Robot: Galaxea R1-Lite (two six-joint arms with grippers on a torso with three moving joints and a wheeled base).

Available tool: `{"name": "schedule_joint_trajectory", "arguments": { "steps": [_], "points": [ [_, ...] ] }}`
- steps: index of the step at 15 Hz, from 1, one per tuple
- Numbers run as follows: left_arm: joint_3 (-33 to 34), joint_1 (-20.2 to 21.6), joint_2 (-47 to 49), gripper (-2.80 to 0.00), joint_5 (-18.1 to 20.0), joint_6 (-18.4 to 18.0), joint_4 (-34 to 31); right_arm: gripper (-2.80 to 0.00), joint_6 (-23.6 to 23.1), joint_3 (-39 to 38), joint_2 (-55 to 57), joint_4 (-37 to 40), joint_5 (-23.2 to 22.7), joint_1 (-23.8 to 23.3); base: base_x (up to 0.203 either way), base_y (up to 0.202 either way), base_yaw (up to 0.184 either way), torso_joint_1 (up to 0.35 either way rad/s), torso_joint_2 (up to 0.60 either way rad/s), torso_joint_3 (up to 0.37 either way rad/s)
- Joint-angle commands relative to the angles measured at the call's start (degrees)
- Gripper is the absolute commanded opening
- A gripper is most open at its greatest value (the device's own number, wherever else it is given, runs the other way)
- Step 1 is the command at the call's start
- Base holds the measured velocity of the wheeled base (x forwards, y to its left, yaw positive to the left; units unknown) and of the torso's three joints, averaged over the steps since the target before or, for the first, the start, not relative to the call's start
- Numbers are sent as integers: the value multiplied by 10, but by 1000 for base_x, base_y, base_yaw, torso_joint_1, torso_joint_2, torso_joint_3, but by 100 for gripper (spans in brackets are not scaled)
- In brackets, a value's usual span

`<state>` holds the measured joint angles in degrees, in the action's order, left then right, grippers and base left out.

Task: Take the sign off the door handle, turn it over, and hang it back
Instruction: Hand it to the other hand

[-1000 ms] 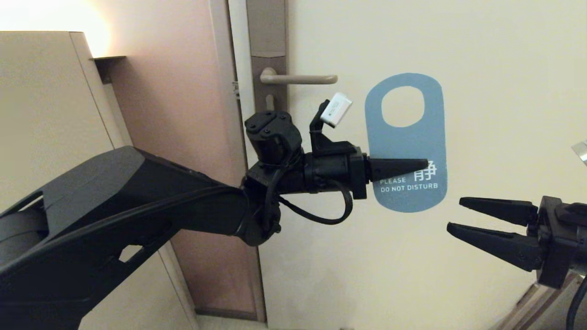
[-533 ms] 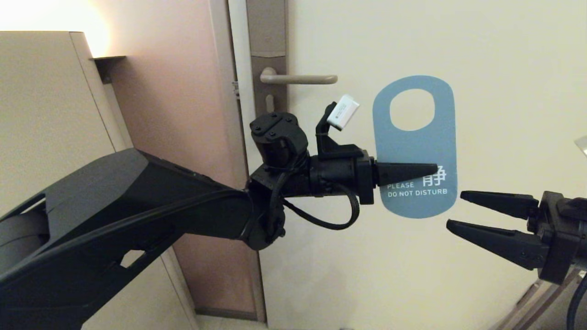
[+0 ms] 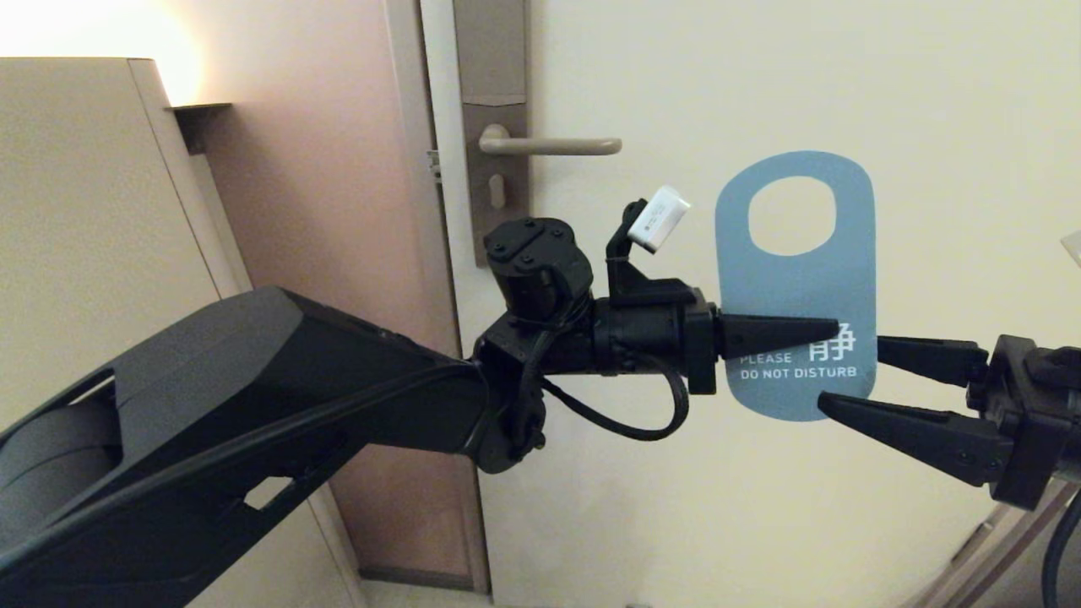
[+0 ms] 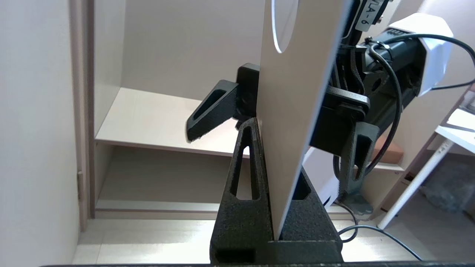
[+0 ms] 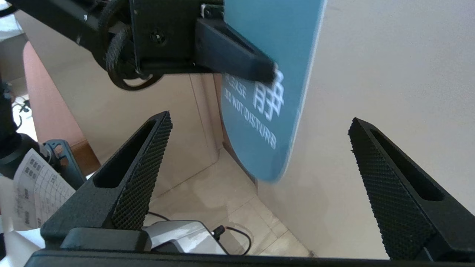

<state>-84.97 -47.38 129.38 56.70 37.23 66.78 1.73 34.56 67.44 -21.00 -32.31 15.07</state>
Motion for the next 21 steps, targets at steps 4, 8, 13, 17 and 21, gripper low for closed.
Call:
{"name": "schedule_joint_trajectory", "arguments": {
  "steps": [4, 8, 13, 17, 21],
  "points": [
    [-31, -16, 24, -280, 3, 4, 4, 0, -2, 3, -3, -2, -2, 21, 0, 0, 0, 0, 0, 0],
    [-38, -22, 30, -280, 2, 3, 4, 0, -7, 4, -4, -2, -1, 30, 0, 0, 0, 0, 0, 0],
    [-69, -26, 47, -280, -2, 3, 4, 0, -13, 2, -10, -1, 0, 31, 0, 0, 0, 0, 0, 0],
    [-75, -31, 51, -280, -5, 3, 4, 0, -13, 2, -14, -1, -1, 31, 0, 0, 0, 0, 0, 0],
    [-78, -31, 54, -280, -8, -2, 4, 0, -13, -1, -18, -1, 0, 43, 0, 0, 0, 0, 0, 0]
  ]
}}
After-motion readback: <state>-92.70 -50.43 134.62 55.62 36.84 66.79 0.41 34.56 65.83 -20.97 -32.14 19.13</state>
